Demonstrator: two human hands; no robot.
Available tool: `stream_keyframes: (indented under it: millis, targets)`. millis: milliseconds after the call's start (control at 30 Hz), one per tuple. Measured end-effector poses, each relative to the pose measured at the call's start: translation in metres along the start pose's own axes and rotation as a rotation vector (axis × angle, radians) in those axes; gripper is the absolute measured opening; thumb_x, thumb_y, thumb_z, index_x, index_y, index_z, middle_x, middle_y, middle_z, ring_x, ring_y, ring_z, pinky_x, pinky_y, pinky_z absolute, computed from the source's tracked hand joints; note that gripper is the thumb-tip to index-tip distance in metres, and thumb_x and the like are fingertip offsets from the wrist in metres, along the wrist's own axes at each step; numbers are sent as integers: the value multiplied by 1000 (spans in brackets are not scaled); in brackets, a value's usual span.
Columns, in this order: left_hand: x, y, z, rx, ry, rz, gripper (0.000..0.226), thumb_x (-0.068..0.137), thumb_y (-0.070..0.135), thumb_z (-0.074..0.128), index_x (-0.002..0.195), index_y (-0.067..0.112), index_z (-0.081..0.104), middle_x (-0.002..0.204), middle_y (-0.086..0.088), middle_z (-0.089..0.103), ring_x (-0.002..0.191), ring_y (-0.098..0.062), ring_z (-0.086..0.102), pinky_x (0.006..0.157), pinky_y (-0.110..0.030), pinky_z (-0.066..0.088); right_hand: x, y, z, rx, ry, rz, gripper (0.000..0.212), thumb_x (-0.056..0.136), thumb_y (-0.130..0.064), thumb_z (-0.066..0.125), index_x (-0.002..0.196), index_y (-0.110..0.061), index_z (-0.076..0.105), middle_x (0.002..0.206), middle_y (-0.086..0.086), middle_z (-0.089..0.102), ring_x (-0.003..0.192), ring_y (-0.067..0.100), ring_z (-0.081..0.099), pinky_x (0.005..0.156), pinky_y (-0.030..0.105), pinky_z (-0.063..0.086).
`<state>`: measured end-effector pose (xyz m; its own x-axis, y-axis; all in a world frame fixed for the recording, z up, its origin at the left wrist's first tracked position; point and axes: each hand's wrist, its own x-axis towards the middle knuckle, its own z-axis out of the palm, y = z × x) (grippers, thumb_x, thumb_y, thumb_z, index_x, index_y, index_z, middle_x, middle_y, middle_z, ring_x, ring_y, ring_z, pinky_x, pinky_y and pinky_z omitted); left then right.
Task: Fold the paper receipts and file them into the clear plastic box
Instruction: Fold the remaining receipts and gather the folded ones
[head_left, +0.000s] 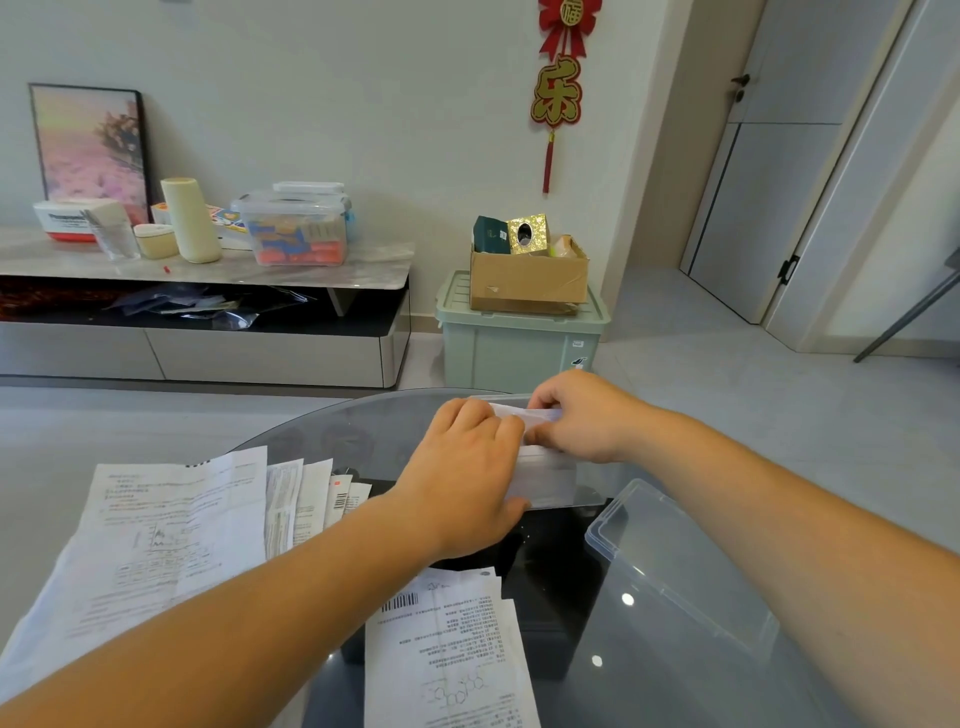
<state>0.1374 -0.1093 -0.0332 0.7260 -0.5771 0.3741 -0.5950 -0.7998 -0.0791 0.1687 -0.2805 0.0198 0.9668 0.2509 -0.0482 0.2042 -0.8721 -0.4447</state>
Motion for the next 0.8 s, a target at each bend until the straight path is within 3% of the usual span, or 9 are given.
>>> stream_keyframes:
  millis: [200,300,400,467,600,700,800]
  targets:
    - [-4,4,5,-59,65,-44,56,78,59,62,117,20,49,126,-3,42,123,-27,35,108,-41,28,1,0,-3,-64,-155,-23,12,96,-19,55,87,-25,60,96,-1,64,93,21,59,78,33,47]
    - [-4,6,4,-134,66,-89,72,77,61,64,130,17,43,133,-3,41,130,-26,36,111,-40,28,-1,-1,-2,-48,-216,-15,21,99,-14,41,90,-24,57,91,-8,57,91,15,55,76,29,43]
    - [-3,6,2,-183,-1,-142,84,81,63,62,144,15,32,147,-1,39,146,-23,23,120,-40,17,-4,2,1,-68,-244,-36,28,104,-26,31,105,-26,59,105,-13,57,106,11,51,97,31,40]
    - [-4,4,1,-171,-21,-138,78,82,66,58,141,19,37,146,3,42,150,-21,16,121,-40,13,-9,6,3,-188,-247,-100,37,107,-37,21,105,-30,57,104,-15,56,109,10,49,108,39,32]
    - [-2,0,-4,-82,-69,-94,66,84,71,51,133,26,52,135,6,53,148,-19,18,121,-39,12,-17,5,8,-418,-219,-193,40,109,-41,11,76,-39,34,81,-13,45,94,13,46,105,41,27]
    - [0,-4,-7,-27,-88,-59,64,85,72,49,131,28,55,128,7,57,142,-19,27,118,-39,15,-18,10,11,-345,-131,-232,39,105,-50,13,83,-36,43,86,-11,54,89,12,52,102,42,33]
    - [2,-7,-9,-25,-113,-47,62,84,73,49,130,32,55,123,10,57,137,-17,29,115,-38,16,-20,15,13,-357,-73,-272,54,96,-66,12,99,-33,55,90,-11,62,86,9,56,98,40,39]
